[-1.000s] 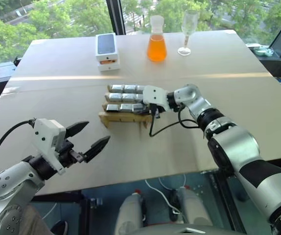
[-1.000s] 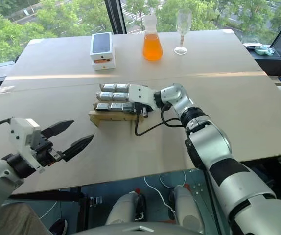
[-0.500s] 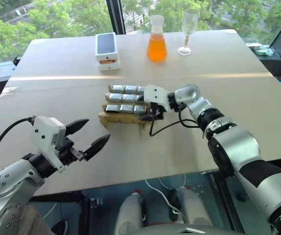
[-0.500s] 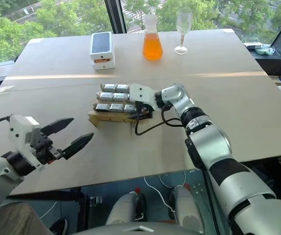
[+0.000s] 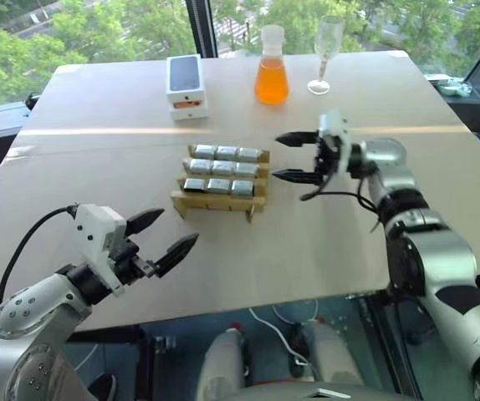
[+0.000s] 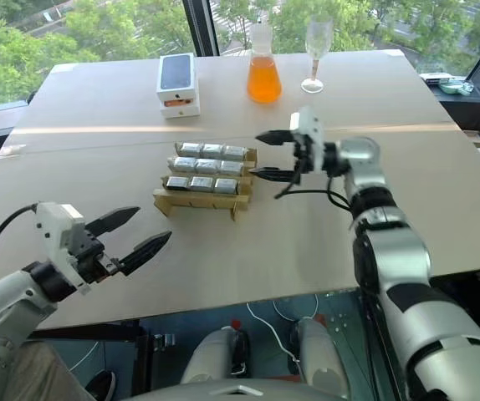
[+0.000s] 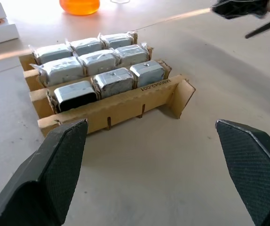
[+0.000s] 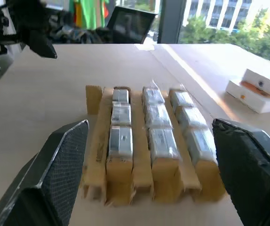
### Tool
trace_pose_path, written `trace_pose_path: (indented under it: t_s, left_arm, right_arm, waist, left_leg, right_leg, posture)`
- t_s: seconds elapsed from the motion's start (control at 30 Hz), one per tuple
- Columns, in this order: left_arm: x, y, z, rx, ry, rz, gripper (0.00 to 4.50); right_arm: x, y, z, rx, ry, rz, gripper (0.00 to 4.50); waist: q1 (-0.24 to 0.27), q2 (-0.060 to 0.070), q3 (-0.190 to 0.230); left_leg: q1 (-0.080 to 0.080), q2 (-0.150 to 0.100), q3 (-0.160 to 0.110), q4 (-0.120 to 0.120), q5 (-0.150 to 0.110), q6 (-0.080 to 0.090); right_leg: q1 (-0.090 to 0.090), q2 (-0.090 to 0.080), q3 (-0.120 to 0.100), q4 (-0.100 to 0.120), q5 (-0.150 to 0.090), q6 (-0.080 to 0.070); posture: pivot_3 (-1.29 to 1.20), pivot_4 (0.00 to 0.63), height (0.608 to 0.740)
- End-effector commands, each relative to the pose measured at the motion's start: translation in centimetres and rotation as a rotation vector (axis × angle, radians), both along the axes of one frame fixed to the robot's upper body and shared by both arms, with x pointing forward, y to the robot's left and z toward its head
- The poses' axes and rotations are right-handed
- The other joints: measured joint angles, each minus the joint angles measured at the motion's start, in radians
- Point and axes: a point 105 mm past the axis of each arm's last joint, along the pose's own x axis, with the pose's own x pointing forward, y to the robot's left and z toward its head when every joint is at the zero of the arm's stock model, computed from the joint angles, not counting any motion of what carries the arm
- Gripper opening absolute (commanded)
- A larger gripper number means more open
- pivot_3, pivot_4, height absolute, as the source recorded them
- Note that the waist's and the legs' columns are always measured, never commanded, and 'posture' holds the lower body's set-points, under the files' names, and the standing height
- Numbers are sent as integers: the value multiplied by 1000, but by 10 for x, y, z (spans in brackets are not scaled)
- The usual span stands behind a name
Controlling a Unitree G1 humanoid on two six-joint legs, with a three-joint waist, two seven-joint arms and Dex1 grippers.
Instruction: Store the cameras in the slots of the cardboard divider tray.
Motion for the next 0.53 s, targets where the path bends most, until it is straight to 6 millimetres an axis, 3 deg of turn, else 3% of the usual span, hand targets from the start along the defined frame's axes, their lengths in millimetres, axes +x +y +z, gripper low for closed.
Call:
trace_pose_path:
  t_s: [0.03,0.1,0.2,0.43,0.53]
  left_arm:
    - [4,12,-10,34,-19,96,4500]
    - [2,9,-13,-44,-33,114,4500]
    - [-3,10,-31,3,-14,158,4500]
    - [-14,10,-56,31,24,184,4500]
    - [-13,8,-59,27,18,172,4500]
  right_arm:
    - [-12,-38,3,80,26,-129,4162]
    - [-23,-67,-20,67,77,-258,4162]
    - [-39,-108,-53,17,126,-452,4162]
    - [-62,-139,-77,-45,130,-635,4162]
    - [-67,-143,-85,-55,137,-668,4162]
  waist:
    - [10,1,0]
    - [17,3,1]
    - [20,4,0]
    - [18,5,1]
    - [21,5,1]
  left_leg:
    - [0,0,0,0,0,0]
    - [-1,0,0,0,0,0]
    - [0,0,1,0,0,1]
    - [4,1,2,1,-3,5]
    - [4,1,0,1,-3,5]
  right_leg:
    - [0,0,0,0,0,0]
    - [0,0,0,-1,0,0]
    - [-1,0,1,-1,0,0]
    - [1,5,2,0,-2,5]
    - [1,7,2,0,-3,5]
  posture:
    - [0,150,740]
    - [0,150,740]
    - [0,150,740]
    - [0,150,740]
    - [0,150,740]
